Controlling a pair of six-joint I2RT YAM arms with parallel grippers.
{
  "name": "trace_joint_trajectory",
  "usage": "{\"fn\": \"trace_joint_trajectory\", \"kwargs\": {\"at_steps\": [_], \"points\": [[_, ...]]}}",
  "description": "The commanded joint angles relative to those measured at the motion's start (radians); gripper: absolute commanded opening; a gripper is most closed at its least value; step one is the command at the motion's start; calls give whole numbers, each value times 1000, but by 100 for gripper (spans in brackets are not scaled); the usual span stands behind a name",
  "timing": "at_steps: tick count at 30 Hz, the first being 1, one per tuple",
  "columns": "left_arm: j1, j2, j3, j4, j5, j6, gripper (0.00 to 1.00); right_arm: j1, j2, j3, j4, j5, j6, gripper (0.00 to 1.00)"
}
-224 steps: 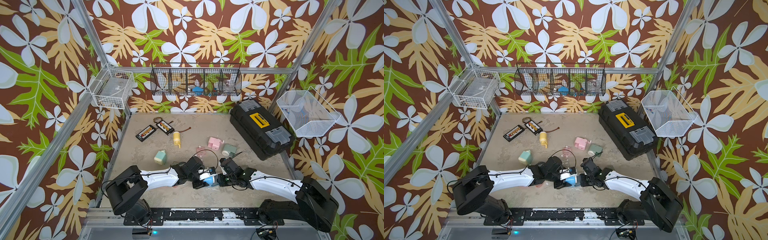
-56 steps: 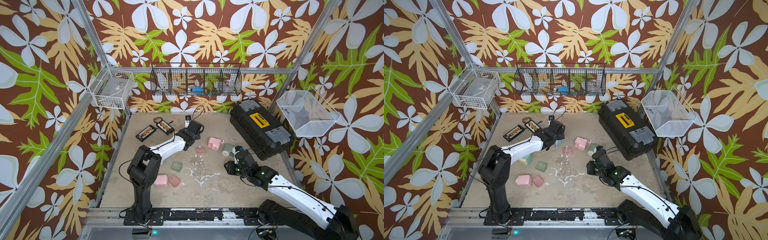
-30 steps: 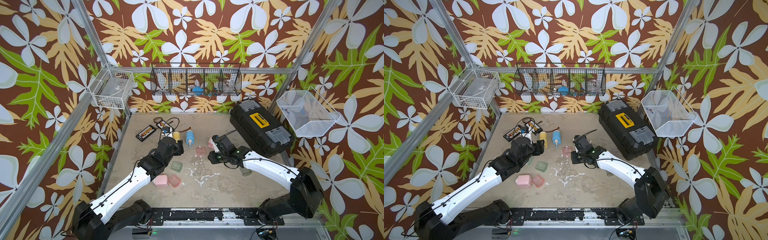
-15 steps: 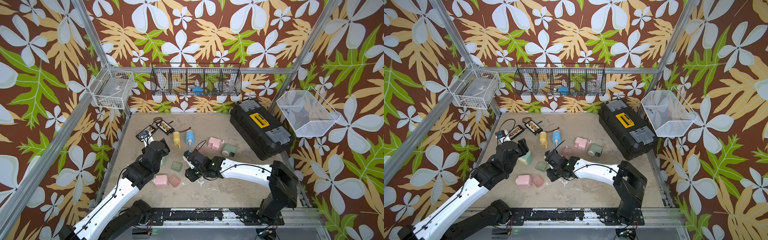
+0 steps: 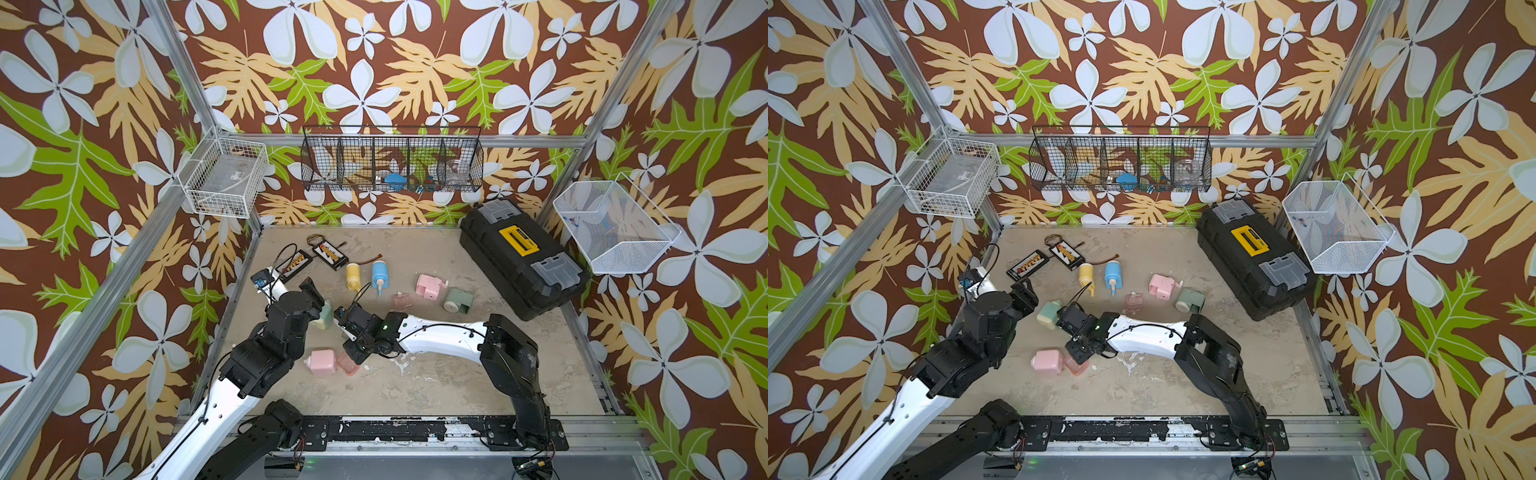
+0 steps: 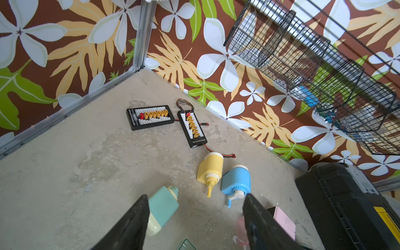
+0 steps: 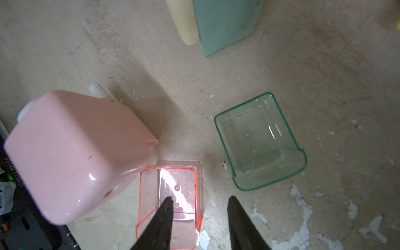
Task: Put the tray back into the pencil sharpener
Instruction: Pick up the container from the center of the board.
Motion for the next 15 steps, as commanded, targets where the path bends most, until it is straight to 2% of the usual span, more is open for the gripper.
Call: {"fn": "trace_joint_trajectory", "kwargs": {"at_steps": [1,15], "points": [[2,-3,16,-12,-11,35,70,4,28,30,-49,24,-32,41],[2,-5,42,-18,-13,40,70,10,93,58,-71,25,-42,30]]}}
